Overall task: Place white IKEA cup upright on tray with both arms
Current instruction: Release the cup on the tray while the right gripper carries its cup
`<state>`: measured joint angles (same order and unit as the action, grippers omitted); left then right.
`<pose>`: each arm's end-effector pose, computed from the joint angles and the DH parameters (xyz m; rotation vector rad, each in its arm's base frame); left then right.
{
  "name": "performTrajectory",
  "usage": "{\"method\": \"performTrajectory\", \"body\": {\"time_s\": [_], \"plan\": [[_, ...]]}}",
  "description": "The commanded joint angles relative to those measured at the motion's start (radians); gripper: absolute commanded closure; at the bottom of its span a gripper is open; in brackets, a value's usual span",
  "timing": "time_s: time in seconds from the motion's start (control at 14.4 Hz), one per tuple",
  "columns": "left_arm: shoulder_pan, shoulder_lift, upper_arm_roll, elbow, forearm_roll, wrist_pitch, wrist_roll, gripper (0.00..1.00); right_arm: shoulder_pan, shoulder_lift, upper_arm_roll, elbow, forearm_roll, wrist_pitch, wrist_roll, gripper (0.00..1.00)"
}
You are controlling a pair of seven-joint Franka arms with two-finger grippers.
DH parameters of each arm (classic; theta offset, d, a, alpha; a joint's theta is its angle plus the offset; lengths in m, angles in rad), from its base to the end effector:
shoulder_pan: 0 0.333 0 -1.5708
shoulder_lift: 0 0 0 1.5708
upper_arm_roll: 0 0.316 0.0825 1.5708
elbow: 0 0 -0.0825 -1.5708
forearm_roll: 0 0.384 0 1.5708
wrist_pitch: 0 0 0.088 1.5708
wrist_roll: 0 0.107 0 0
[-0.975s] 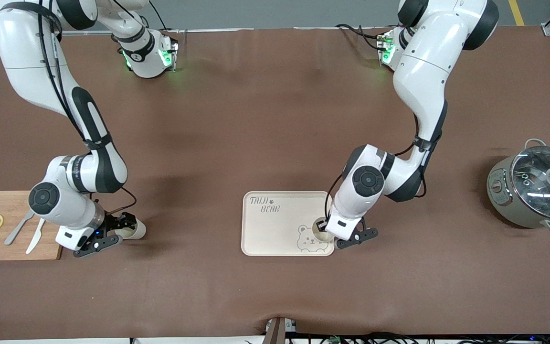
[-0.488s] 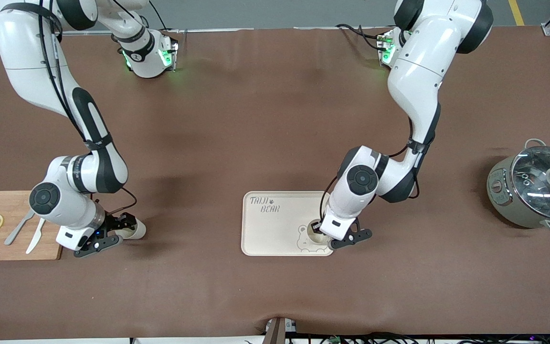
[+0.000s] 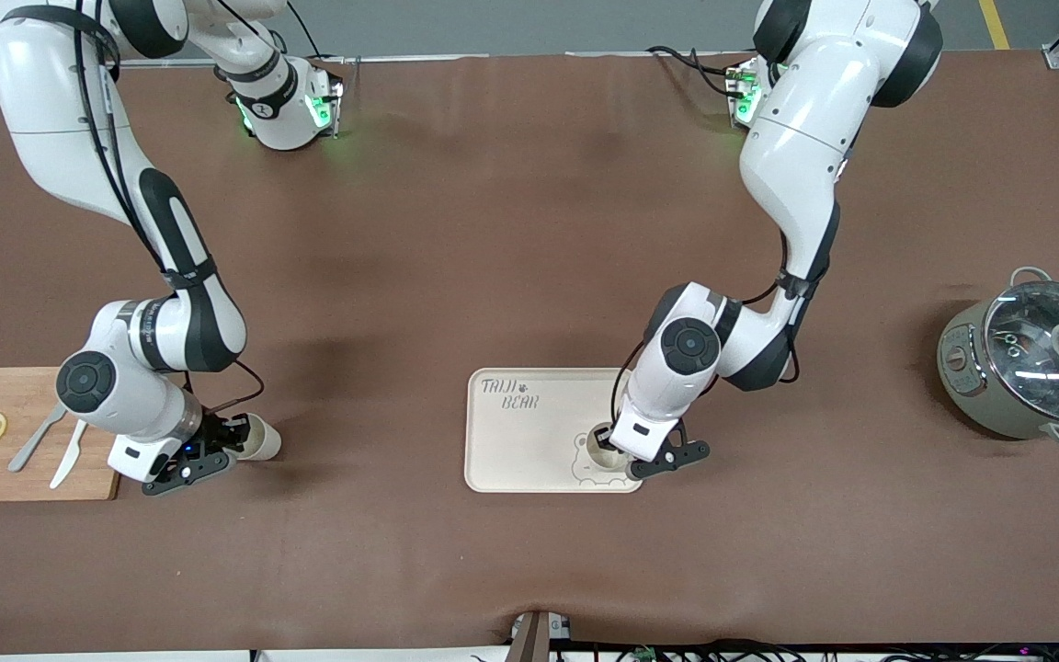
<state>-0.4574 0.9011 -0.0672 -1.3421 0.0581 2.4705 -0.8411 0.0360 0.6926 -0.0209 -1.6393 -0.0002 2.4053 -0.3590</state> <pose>0.6647 -0.3701 0.2064 2.9444 0.4550 0.2584 0.6957 0.0123 0.2182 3.0581 0.5874 0.1093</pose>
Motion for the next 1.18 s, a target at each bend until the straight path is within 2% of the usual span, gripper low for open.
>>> {"method": "performTrajectory", "body": {"time_s": [0.0, 0.14, 0.35, 0.49, 0.63, 0.77, 0.91, 1.11], "plan": [[-0.052, 0.021, 0.058, 0.028, 0.038, 0.005, -0.079, 0.0, -0.002, 0.004, 0.001, 0.003, 0.017, 0.008, -0.014, 1.0], [-0.099, 0.013, 0.108, 0.028, 0.046, 0.004, -0.137, 0.0, -0.001, 0.004, 0.001, 0.004, 0.017, 0.006, -0.009, 1.0], [-0.099, -0.005, 0.112, 0.029, 0.043, -0.001, -0.171, 0.0, 0.008, -0.004, 0.006, 0.035, 0.02, -0.012, 0.026, 1.0], [-0.099, -0.011, 0.113, 0.031, 0.042, -0.008, -0.173, 0.0, 0.037, -0.012, 0.006, 0.123, 0.022, -0.134, 0.107, 1.0], [-0.099, -0.037, 0.11, 0.031, 0.039, -0.036, -0.174, 0.0, 0.083, -0.012, 0.006, 0.231, 0.022, -0.283, 0.266, 1.0], [-0.095, -0.066, 0.104, 0.031, 0.037, -0.111, -0.173, 0.0, 0.155, -0.01, 0.007, 0.3, 0.022, -0.356, 0.459, 1.0], [-0.089, -0.123, 0.098, 0.031, 0.034, -0.188, -0.174, 0.0, 0.234, -0.004, 0.009, 0.326, 0.031, -0.345, 0.685, 1.0], [-0.073, -0.232, 0.107, 0.029, -0.041, -0.293, -0.17, 0.0, 0.343, 0.036, 0.007, 0.386, 0.039, -0.307, 0.93, 1.0]]}}
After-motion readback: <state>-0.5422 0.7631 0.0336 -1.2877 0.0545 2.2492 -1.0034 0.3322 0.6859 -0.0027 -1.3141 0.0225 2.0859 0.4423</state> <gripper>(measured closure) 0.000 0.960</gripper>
